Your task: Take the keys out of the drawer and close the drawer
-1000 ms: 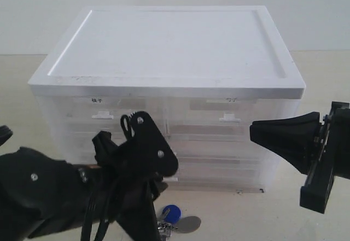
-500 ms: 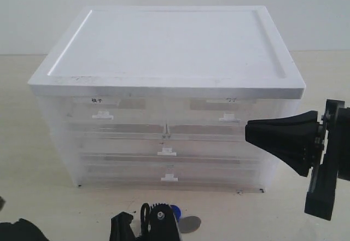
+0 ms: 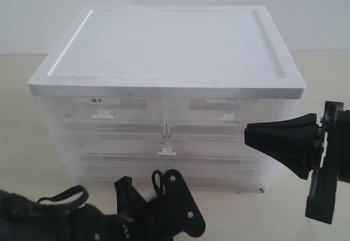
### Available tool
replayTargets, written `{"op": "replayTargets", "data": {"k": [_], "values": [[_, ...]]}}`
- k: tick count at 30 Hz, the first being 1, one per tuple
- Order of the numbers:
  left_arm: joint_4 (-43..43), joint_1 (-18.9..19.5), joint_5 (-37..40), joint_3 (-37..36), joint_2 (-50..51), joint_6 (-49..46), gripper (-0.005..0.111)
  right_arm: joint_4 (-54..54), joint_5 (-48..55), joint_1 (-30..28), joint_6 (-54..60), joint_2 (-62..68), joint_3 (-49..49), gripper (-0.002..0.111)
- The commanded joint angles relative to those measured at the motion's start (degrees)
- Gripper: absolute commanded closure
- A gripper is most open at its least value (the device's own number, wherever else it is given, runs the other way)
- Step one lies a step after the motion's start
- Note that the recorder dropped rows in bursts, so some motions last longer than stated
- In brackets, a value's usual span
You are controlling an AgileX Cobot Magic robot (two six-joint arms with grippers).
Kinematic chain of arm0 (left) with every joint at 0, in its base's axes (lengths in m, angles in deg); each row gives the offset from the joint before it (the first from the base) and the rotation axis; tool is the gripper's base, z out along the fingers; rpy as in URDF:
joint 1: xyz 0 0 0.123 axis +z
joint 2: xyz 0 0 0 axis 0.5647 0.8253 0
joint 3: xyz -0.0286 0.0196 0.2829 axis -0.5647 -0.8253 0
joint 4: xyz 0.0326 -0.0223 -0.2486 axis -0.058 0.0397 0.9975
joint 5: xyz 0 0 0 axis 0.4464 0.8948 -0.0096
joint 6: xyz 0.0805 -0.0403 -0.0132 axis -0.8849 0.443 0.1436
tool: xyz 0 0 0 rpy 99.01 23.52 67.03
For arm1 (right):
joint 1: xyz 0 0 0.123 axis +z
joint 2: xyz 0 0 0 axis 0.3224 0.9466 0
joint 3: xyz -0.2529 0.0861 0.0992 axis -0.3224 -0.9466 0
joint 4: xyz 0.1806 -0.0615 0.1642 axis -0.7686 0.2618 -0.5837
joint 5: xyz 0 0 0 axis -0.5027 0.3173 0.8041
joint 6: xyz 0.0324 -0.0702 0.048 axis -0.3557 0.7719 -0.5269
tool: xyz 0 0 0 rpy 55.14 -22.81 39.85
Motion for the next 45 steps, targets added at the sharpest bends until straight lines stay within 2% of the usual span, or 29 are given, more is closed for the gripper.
{"op": "replayTargets", "data": {"k": [1, 6, 11, 13, 17, 19, 22, 25, 28, 30, 35, 37, 42, 45], "values": [[-0.23, 4.64, 0.95, 1.89, 2.89, 1.1, 0.102, 0.24, -0.4, 0.21, -0.15, 0.03, 0.04, 0.109], [-0.23, 5.69, 1.7, 2.52, 2.82, 1.1, 0.102, 0.24, -0.52, 0.21, -0.15, 0.03, 0.04, 0.109], [-0.97, 5.42, 11.88, 2.37, 0.89, 1.1, 0.102, 0.24, -0.52, 0.21, -0.15, 0.03, 0.04, 0.109], [-2.02, 3.42, 11.7, 2.23, -1.15, 1.1, 0.102, 0.24, -0.52, 0.21, -0.15, 0.03, 0.04, 0.109], [-1.06, -3.04, 3.52, 1.03, -8.33, 1.1, 0.102, 0.38, -0.52, 0.21, -0.15, 0.03, 0.04, 0.109], [-1.0, -6.03, 2.4, 0.37, -13.24, 1.1, 0.102, 0.38, -0.52, 0.21, -0.01, 0.03, 0.04, 0.109], [-0.96, -9.16, 2.26, -0.72, -21.19, 1.1, 0.102, -0.32, -3.62, 0.21, 1.36, -0.38, 0.04, 0.109], [-0.12, -10.32, 2.46, -2.44, -28.53, 1.1, 0.102, -1.36, -6.71, 0.21, 2.62, -3.04, 0.04, 0.109], [0.47, -10.32, 2.18, -5.75, -37.98, 1.1, 0.102, -2.21, -0.59, 0.21, -0.19, -11.24, 0.04, 0.109], [0.47, -10.32, 1.73, -8.5, -44.72, 1.1, 0.102, -1.39, 5.23, 0.21, -6.72, -19.75, 0.04, 0.109], [0.47, -10.32, -0.18, -11.54, -58.05, 1.1, 0.102, -0.22, 8.12, 0.21, -17.64, -36.09, 0.04, 0.109], [0.47, -10.32, 0.76, -12.1, -64.06, 1.1, 0.102, -0.22, 11.06, 0.21, -21.4, -42.96, 0.04, 0.109], [0.47, -10.32, 3.17, -15.22, -79.12, 1.1, 0.102, 4.76, 27.36, 0.21, -36.73, -60.45, 0.04, 0.109], [0.47, -10.32, 5.08, -17.48, -87.59, 1.1, 0.102, 8.14, 30.91, 0.21, -41.73, -65.82, 0.04, 0.109]]}}
